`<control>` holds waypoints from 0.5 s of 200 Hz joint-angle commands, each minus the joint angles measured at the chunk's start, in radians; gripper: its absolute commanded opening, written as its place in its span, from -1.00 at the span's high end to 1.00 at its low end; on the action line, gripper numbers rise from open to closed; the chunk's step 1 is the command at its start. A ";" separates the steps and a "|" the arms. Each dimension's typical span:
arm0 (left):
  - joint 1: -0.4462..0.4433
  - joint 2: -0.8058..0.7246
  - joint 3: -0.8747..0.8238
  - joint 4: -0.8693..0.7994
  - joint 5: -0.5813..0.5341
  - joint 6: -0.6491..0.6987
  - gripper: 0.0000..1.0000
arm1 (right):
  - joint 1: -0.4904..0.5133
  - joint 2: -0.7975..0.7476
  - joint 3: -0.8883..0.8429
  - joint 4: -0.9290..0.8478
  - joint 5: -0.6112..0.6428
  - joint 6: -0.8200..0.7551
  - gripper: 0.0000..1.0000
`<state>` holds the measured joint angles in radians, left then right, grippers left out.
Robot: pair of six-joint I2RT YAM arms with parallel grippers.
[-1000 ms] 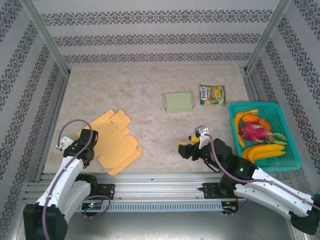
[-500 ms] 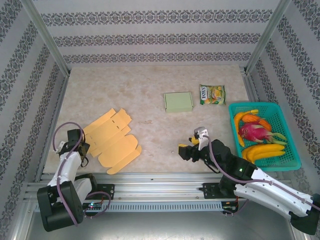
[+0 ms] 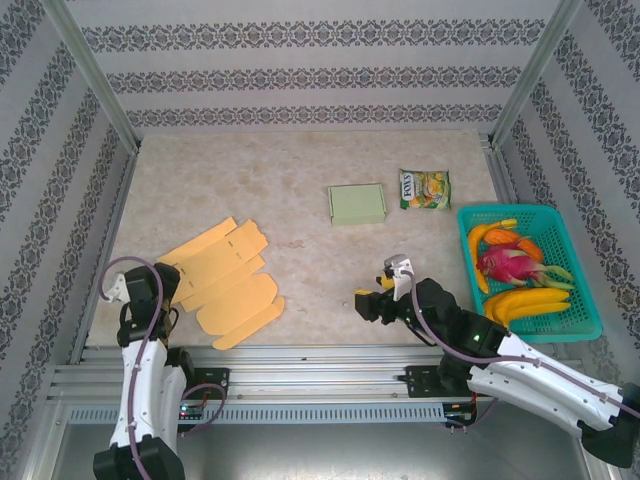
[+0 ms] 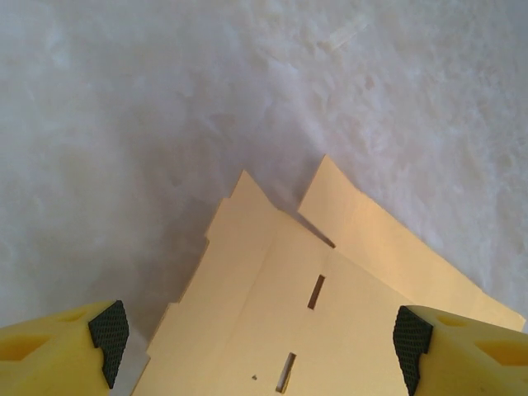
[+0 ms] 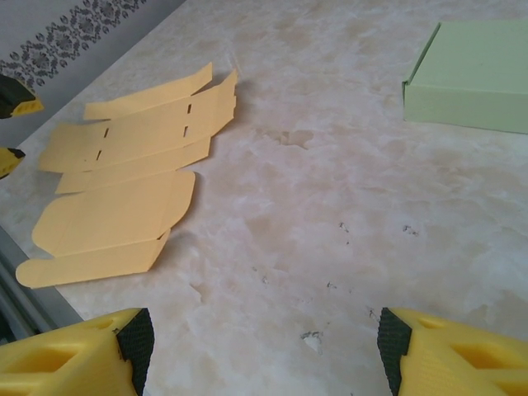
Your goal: Fold the paper box
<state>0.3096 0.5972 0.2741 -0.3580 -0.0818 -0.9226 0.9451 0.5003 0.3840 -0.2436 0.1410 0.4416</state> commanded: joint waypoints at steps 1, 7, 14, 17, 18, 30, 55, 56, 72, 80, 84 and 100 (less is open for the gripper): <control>0.003 0.087 0.002 0.038 0.002 0.014 -0.73 | 0.004 -0.001 -0.016 0.028 -0.007 -0.012 -0.48; 0.003 0.116 0.007 0.050 0.006 0.014 -0.74 | 0.002 -0.001 -0.017 0.030 -0.005 -0.012 -0.49; 0.003 0.143 0.010 0.065 0.011 0.016 -0.75 | 0.003 -0.002 -0.018 0.031 -0.006 -0.011 -0.49; 0.003 0.156 0.012 0.071 0.014 0.017 -0.75 | 0.003 0.000 -0.019 0.031 -0.005 -0.011 -0.49; 0.003 0.158 0.012 0.074 0.015 0.017 -0.75 | 0.003 -0.001 -0.019 0.031 -0.005 -0.011 -0.49; 0.003 0.185 0.014 0.103 0.025 0.019 -0.75 | 0.001 -0.001 -0.020 0.034 -0.007 -0.013 -0.49; 0.003 0.207 0.008 0.140 0.027 0.015 -0.75 | 0.000 0.007 -0.022 0.043 -0.010 -0.012 -0.50; 0.003 0.209 0.008 0.142 0.026 0.015 -0.75 | 0.000 0.007 -0.022 0.043 -0.010 -0.012 -0.50; 0.003 0.235 0.008 0.166 0.026 0.011 -0.75 | 0.000 0.013 -0.023 0.049 -0.014 -0.011 -0.50; 0.003 0.251 0.010 0.180 0.031 0.013 -0.75 | 0.000 0.016 -0.023 0.052 -0.017 -0.011 -0.50; 0.003 0.260 0.011 0.189 0.035 0.013 -0.74 | 0.000 0.017 -0.023 0.052 -0.018 -0.011 -0.50; 0.003 0.296 0.014 0.208 0.042 0.011 -0.73 | -0.001 0.021 -0.025 0.054 -0.020 -0.008 -0.50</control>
<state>0.3096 0.8539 0.2745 -0.2226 -0.0536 -0.9222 0.9451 0.5198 0.3710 -0.2226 0.1345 0.4416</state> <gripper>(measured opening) 0.870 0.749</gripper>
